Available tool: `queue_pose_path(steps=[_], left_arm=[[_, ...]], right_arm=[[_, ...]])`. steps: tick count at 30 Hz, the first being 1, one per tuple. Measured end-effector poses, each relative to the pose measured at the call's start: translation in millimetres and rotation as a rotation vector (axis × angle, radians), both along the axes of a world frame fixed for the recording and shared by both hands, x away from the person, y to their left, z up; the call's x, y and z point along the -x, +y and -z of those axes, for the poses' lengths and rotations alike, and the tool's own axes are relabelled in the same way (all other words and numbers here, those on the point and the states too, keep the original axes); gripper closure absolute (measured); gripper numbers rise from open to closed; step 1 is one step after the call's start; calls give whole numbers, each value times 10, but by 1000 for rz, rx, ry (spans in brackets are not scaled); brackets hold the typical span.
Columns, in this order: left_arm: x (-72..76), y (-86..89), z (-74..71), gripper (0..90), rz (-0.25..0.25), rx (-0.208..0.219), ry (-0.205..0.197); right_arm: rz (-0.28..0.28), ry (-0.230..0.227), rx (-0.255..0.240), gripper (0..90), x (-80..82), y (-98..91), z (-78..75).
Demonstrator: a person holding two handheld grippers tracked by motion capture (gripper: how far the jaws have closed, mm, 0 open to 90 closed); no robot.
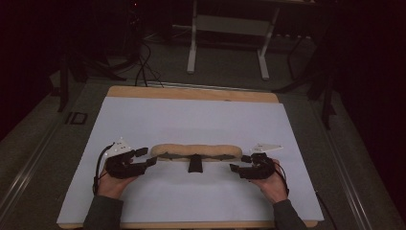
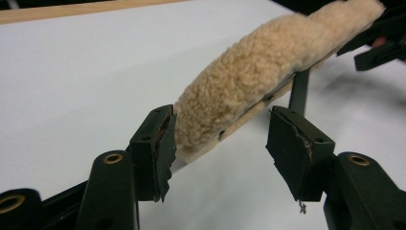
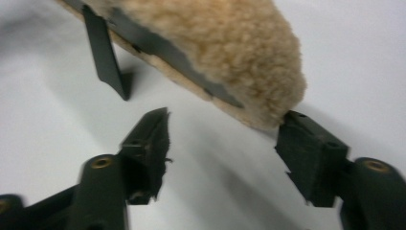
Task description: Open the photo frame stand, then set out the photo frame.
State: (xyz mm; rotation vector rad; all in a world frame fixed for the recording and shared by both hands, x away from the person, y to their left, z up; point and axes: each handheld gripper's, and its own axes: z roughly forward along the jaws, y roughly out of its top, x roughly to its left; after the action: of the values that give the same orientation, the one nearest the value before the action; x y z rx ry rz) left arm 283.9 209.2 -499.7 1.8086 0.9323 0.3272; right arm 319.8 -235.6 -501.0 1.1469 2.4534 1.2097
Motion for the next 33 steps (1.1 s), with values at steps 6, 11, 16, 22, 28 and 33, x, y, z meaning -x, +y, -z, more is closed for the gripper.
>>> queue_pose_path(steps=[6, 11, 16, 22, 28, 33], left_arm=[[-10, 85, -54, 441, -5, 67, 9], [6, 92, -112, 453, -6, 76, 1], [3, 68, -159, 463, 4, 60, 1], [4, 43, -216, 475, -8, 45, -13], [-25, 43, -241, 461, -37, 36, -25], [-61, 66, -252, 474, -52, 54, -30]], right_arm=[[10, -18, 23, 408, 45, 9, -19], [-9, 15, 22, 490, 72, 17, -14], [-26, 13, 28, 497, 100, 78, -18], [-11, 3, 11, 498, 95, 82, -30], [-11, 0, 10, 486, 95, 108, -14], [-10, -7, 29, 501, 95, 122, 2]])
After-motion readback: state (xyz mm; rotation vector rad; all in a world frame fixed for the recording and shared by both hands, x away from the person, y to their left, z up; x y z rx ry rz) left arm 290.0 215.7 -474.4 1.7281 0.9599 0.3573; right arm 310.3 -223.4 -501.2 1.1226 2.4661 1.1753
